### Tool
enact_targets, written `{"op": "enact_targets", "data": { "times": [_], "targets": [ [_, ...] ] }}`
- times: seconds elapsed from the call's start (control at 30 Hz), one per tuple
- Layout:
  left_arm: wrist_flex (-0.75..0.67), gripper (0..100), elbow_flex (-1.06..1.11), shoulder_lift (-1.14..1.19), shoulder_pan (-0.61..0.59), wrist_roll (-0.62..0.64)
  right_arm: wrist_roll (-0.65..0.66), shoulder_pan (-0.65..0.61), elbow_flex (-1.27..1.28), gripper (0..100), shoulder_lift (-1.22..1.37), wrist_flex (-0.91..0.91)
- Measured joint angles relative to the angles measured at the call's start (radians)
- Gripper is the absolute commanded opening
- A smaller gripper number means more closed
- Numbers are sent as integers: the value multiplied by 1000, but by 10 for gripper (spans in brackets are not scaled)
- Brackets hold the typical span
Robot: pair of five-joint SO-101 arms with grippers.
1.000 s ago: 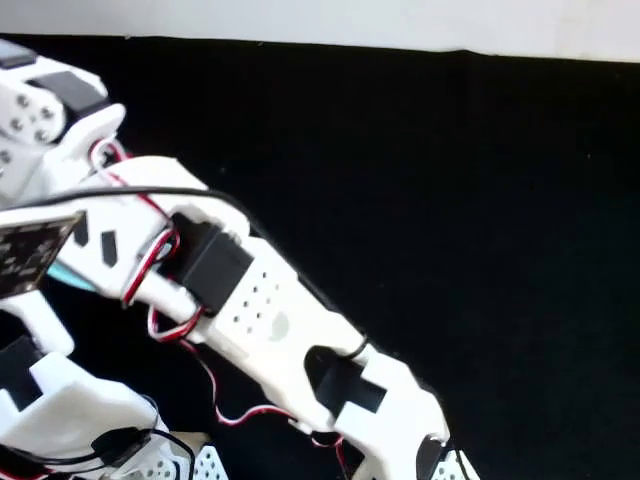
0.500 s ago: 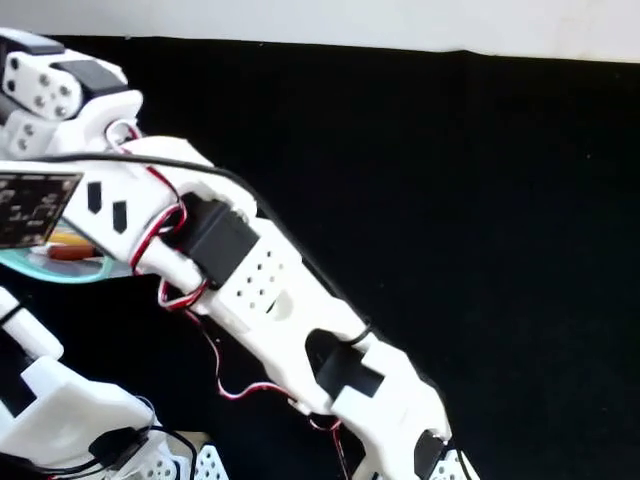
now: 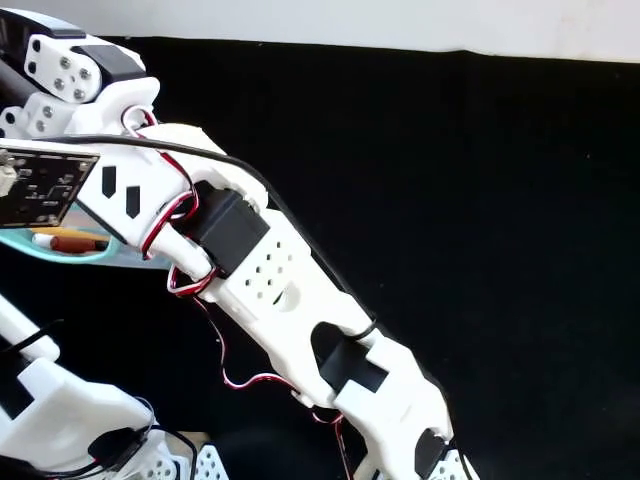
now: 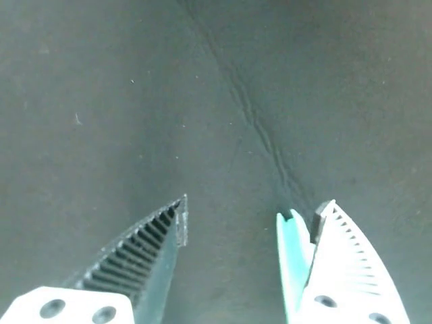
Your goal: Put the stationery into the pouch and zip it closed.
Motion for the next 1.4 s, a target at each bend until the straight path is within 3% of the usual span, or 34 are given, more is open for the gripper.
{"op": "enact_targets", "data": {
  "times": [0.3, 0.43, 0.63, 0.9, 1.0, 1.4],
  "targets": [
    [2, 306, 86, -29, -3, 196, 0, 29, 0, 5, 0, 0],
    [2, 308, 218, -161, -2, 224, 0, 35, 0, 5, 0, 0],
    [-8, 309, 232, -334, -3, 348, 0, 37, 0, 5, 0, 0],
    [-61, 309, 232, -276, -3, 407, 0, 37, 0, 5, 0, 0],
    [-68, 309, 224, -265, -2, 307, 0, 37, 0, 5, 0, 3],
    [-68, 309, -35, -265, -101, -364, 0, 43, 0, 5, 0, 81]
  ]
}}
